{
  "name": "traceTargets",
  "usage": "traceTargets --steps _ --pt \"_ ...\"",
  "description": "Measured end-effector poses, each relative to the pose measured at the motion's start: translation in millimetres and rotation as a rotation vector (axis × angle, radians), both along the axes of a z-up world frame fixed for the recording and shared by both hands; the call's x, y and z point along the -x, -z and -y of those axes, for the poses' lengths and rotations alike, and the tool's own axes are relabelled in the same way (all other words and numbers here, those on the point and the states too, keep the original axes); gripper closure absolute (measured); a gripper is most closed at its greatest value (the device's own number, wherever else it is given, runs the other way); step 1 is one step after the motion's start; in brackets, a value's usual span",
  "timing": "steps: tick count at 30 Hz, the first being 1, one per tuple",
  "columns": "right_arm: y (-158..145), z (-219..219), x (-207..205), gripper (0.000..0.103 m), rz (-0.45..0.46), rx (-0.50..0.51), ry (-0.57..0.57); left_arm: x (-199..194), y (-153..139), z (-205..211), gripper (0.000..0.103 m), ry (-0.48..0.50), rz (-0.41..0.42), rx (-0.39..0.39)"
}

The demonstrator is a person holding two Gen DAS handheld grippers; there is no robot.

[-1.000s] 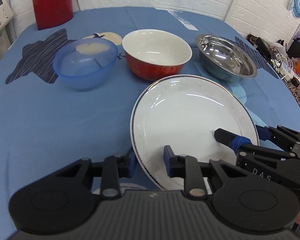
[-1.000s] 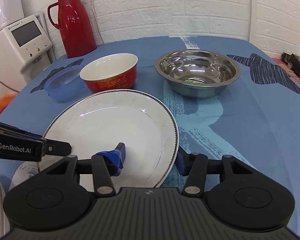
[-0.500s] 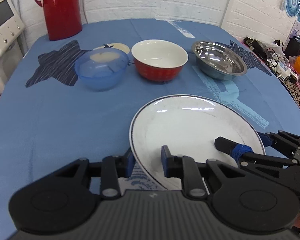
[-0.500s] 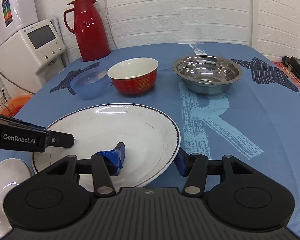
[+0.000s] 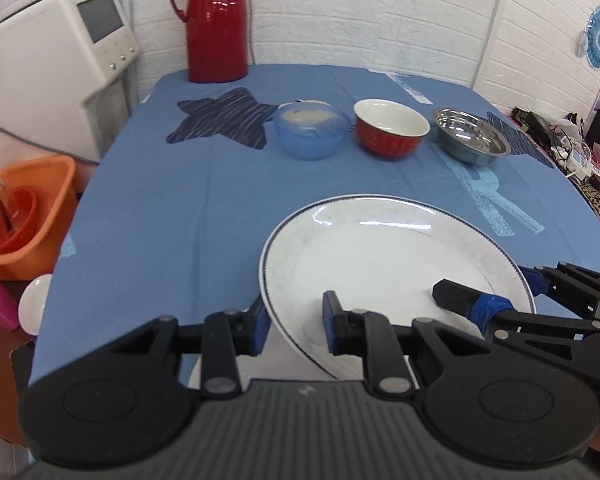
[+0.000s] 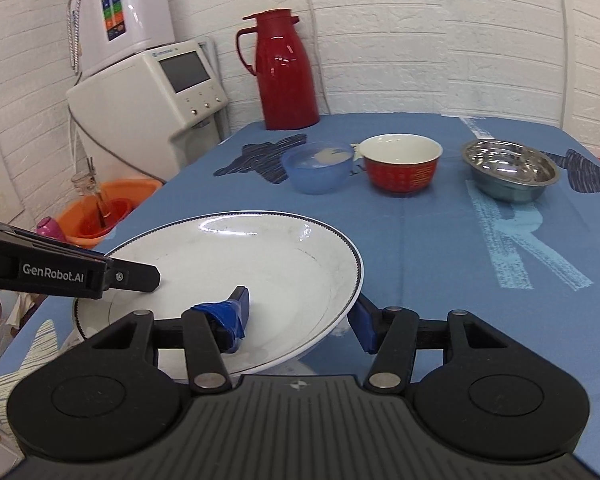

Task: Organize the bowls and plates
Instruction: 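Carry the deep plate with the left tool onto the plate stack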

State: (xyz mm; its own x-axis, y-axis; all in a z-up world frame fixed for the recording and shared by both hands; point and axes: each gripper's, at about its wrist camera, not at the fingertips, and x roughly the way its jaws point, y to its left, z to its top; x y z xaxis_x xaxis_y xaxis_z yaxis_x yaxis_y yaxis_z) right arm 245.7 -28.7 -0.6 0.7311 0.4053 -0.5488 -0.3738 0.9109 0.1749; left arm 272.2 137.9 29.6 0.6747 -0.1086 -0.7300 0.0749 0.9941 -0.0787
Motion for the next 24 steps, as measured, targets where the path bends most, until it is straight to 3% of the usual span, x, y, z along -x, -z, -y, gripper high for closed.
traceTargets --steps 6,19,24 --pt "11 -27 21 0.062 -0.022 0.001 -0.052 40 16 -33 0.085 -0.047 -0.001 0.000" --pt "20 -35 37 0.060 0.014 0.102 -0.046 63 37 -53 0.080 -0.002 -0.016 0.175" --pt "22 -31 36 0.060 -0.004 0.077 -0.057 67 35 -58 0.052 0.036 -0.027 0.231"
